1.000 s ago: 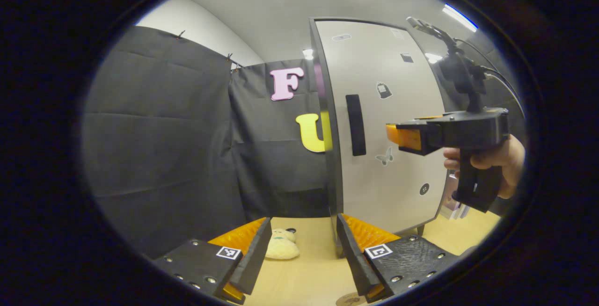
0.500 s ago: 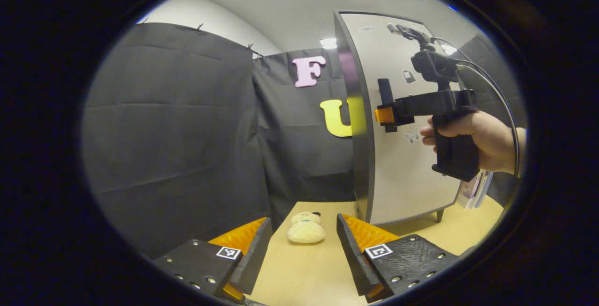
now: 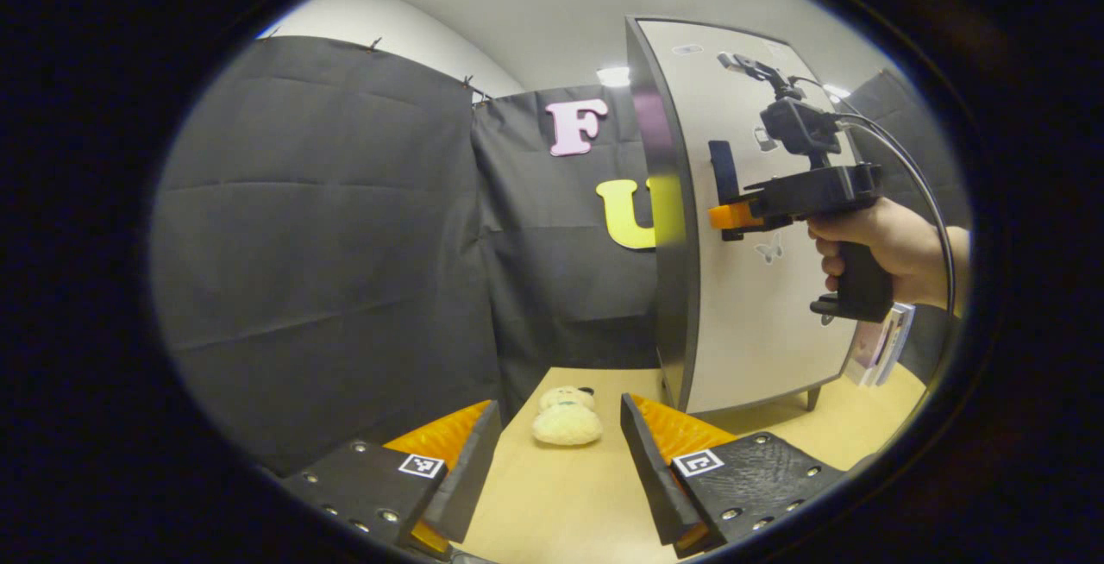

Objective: Open the cabinet door with the right hand, grasp the bottle in the cabinet with the left hand and place it on the coaster, then close the cabinet door with the right hand.

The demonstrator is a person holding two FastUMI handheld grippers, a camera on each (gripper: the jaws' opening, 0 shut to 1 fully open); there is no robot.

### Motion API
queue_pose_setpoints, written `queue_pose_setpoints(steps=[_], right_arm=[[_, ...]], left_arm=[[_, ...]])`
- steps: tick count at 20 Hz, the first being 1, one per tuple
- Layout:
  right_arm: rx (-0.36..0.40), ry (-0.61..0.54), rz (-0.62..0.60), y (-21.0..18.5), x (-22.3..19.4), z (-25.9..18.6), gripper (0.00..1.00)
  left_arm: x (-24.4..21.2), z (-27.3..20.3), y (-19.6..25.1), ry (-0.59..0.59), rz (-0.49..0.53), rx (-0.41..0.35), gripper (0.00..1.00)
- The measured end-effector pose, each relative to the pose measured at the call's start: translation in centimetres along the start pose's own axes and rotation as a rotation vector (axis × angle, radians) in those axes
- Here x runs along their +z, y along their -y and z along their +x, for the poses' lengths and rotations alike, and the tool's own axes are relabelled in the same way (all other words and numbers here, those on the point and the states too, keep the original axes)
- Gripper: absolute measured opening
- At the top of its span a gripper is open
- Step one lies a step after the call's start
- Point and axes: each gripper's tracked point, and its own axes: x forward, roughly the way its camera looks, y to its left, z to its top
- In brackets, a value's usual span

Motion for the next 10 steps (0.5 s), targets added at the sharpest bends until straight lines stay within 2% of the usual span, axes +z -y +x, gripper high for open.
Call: queue_pose_setpoints(steps=[1,8,10], right_arm=[[0.008,-0.001,-0.006,0.0,0.0,-0.1,0.25],[0.084,0.016,0.024,-0.5,0.1,-2.4,0.27],[0.112,0.015,0.031,-0.6,0.1,-2.2,0.23]], left_arm=[[0.2,-0.1,0.1,0.005,-0.001,-0.005,0.80],[0.9,-0.6,3.2,0.021,0.027,-0.045,0.80],[1.2,-1.1,3.8,0.032,0.007,-0.058,0.81]])
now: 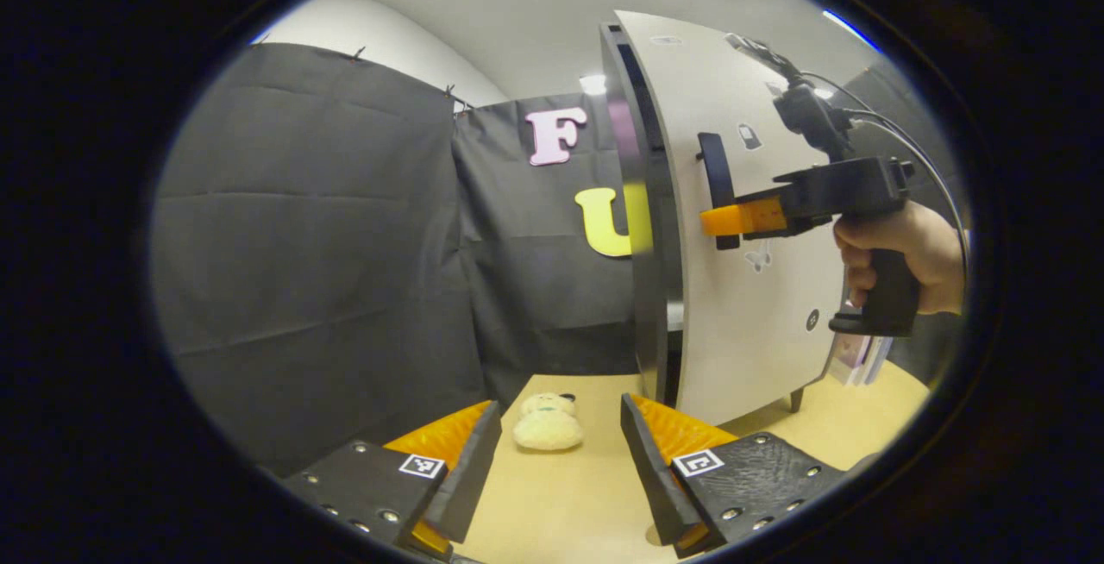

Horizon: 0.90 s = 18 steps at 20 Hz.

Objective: Open the cabinet door with the right hand, grasp the bottle in the cabinet with the left hand and place it on the coaster, then close the cabinet door with the right hand.

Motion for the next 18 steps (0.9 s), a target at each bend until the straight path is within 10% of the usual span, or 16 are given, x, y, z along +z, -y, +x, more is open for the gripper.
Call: queue_pose_setpoints(steps=[18], right_arm=[[0.158,-0.060,0.038,0.2,-0.4,-4.0,0.23]], left_arm=[[4.3,-4.2,7.4,0.014,0.036,0.028,0.80]])
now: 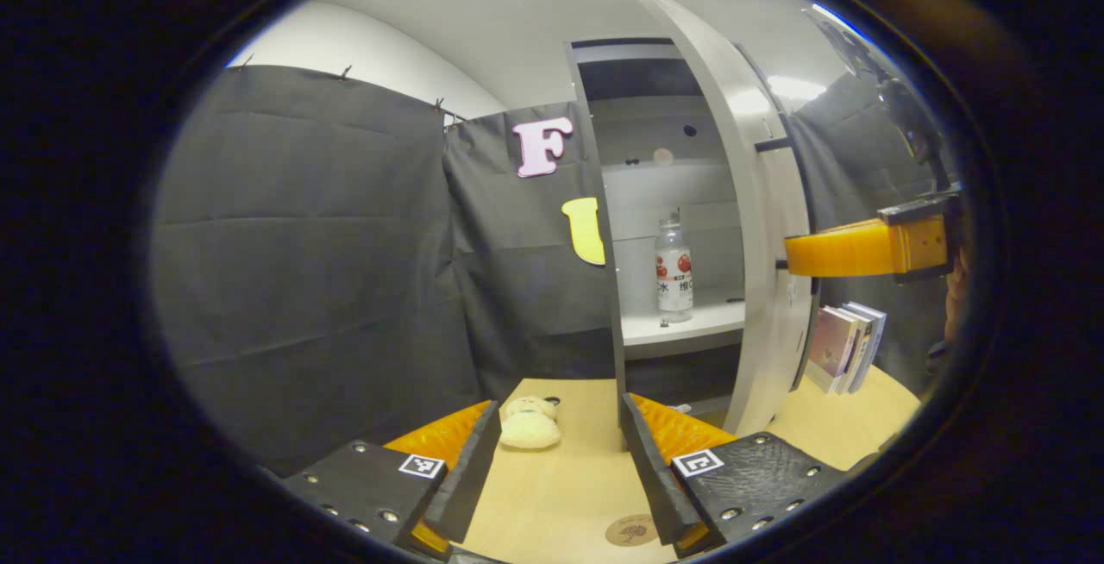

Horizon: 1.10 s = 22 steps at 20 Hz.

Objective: Open the cabinet door with the right hand, grasp the bottle in the cabinet with the left hand and place it on the coaster, then close the cabinet door with the right hand.

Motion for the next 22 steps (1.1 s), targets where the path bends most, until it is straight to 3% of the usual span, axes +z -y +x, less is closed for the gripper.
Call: queue_pose_setpoints(steps=[3,5,6,8,9,11,13,16,22], right_arm=[[-0.023,0.005,-0.001,0.8,-0.1,-1.2,0.23],[-0.047,0.006,0.008,1.3,-0.2,-2.1,0.23],[-0.061,0.003,0.010,1.5,-0.4,-2.4,0.23],[-0.097,-0.002,0.013,2.1,-0.4,-3.0,0.23],[-0.116,-0.002,0.017,2.4,-0.4,-3.5,0.23],[-0.162,0.000,0.044,3.0,-0.5,-3.9,0.23],[-0.212,0.003,0.088,3.5,-0.7,-4.6,0.23],[-0.333,0.016,0.088,4.5,-0.9,-5.5,0.15],[-0.556,0.042,0.180,6.0,-1.2,-8.9,0.15]], left_arm=[[0.6,-0.5,2.3,-0.012,0.000,-0.028,0.80],[0.9,-0.6,4.2,-0.010,-0.001,-0.057,0.86],[1.2,-0.8,5.1,-0.005,0.005,-0.067,0.80],[2.1,-1.1,7.2,0.014,0.018,-0.092,0.80],[2.5,-1.1,8.3,0.022,0.017,-0.106,0.87],[3.3,-1.4,10.7,0.033,0.000,-0.137,0.80],[3.9,-1.6,12.7,0.043,-0.009,-0.164,0.80],[4.8,-1.5,15.2,0.067,0.031,-0.188,0.80],[5.4,-0.1,19.9,0.079,0.031,-0.264,0.80]])
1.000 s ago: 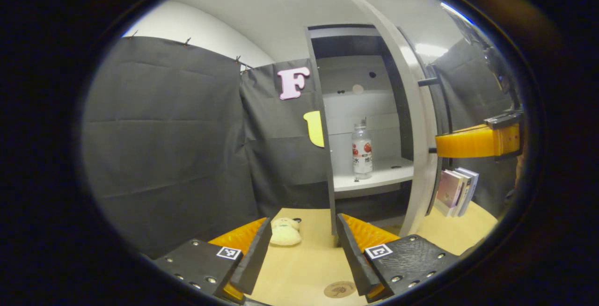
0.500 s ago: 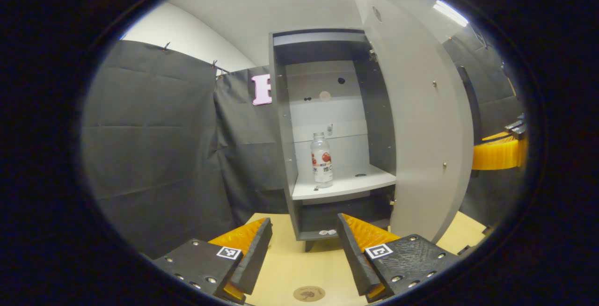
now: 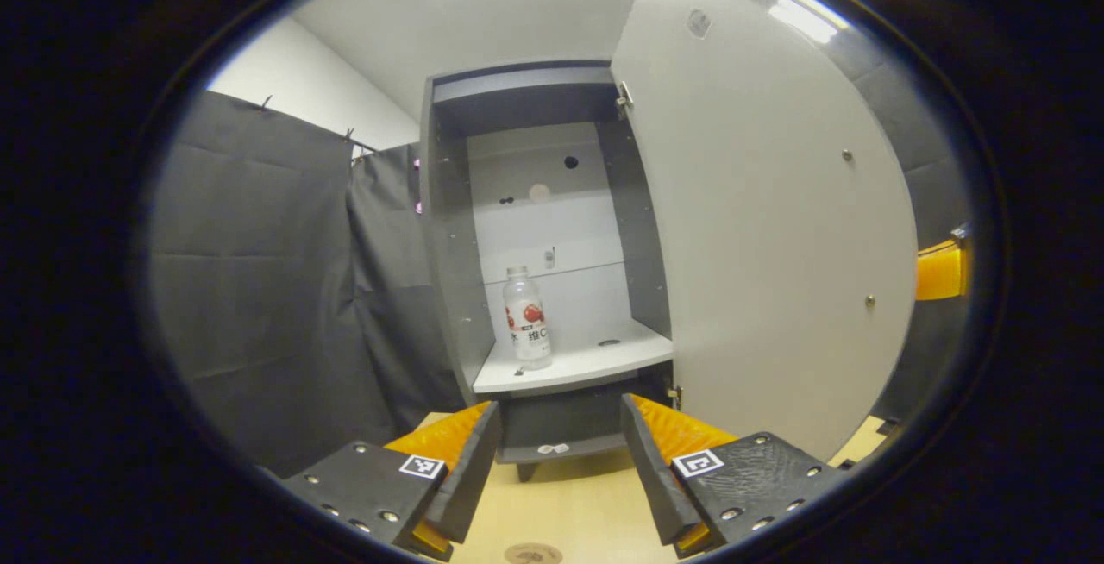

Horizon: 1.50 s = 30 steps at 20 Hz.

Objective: Open the cabinet door with the right hand, grasp the bottle in the cabinet with the left hand and place it on the coaster, then close the cabinet door with the right hand.

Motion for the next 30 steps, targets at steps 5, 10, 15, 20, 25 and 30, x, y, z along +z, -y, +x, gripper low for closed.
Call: queue_pose_setpoints(steps=[5,10,15,20,25,30], right_arm=[[-0.034,0.014,0.059,0.7,-1.0,-3.2,0.14],[-0.151,0.071,-0.072,2.7,-1.1,-10.1,0.57],[-0.153,0.132,0.034,5.3,0.6,-20.9,0.97],[-0.245,0.169,0.146,11.4,1.5,-29.6,0.96],[-0.296,0.254,0.238,12.0,3.6,-29.4,0.95],[-0.343,0.215,0.171,10.9,2.5,-27.4,0.95]], left_arm=[[-0.6,5.3,-0.4,0.001,-0.043,0.030,0.80],[-0.2,12.3,-1.7,0.014,0.000,0.051,0.80],[1.5,18.7,-3.5,0.079,0.063,0.079,0.80],[1.4,24.8,-6.3,0.082,0.062,0.112,0.80],[2.9,29.2,-8.3,0.109,0.056,0.116,0.80],[3.1,32.6,-8.5,0.100,0.039,0.100,0.80]])
